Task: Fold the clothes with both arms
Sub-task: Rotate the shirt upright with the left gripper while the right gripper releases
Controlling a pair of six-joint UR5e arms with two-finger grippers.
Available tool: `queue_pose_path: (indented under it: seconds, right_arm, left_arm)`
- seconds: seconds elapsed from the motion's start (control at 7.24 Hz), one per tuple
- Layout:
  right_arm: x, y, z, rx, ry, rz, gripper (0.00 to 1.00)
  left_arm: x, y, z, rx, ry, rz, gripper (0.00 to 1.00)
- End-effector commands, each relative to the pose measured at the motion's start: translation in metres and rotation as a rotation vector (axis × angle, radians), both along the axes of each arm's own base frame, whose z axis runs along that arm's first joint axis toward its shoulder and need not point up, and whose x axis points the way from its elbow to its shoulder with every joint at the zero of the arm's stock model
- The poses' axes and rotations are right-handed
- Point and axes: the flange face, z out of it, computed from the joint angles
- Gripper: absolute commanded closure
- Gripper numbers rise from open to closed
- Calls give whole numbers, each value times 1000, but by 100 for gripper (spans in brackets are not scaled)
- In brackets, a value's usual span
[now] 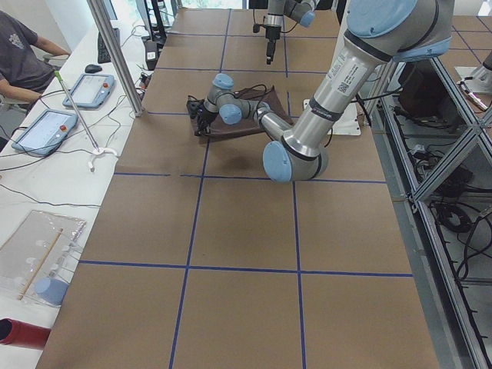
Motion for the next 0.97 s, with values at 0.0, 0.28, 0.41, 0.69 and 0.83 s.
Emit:
queue_pose_path:
  seconds: [0.0,0.28,0.41,0.69,0.83]
  right_arm:
    - [1,-3,0,1,-1,7,0]
    - [-1,-3,0,1,1,7,0]
    - [-4,-4,4,-3,10,7,0]
    - [-17,-12,1,3,13,12,0]
    - [-28,-20,0,4,15,16,0]
  left_arm:
    - [29,-57,-17,98,23,7,100]
    - [45,-68,-19,109,24,1,100]
    - [42,-70,-9,134,2,-40,1]
    - [23,-80,-31,164,33,-64,0]
    - [-3,-83,-50,167,66,-49,0]
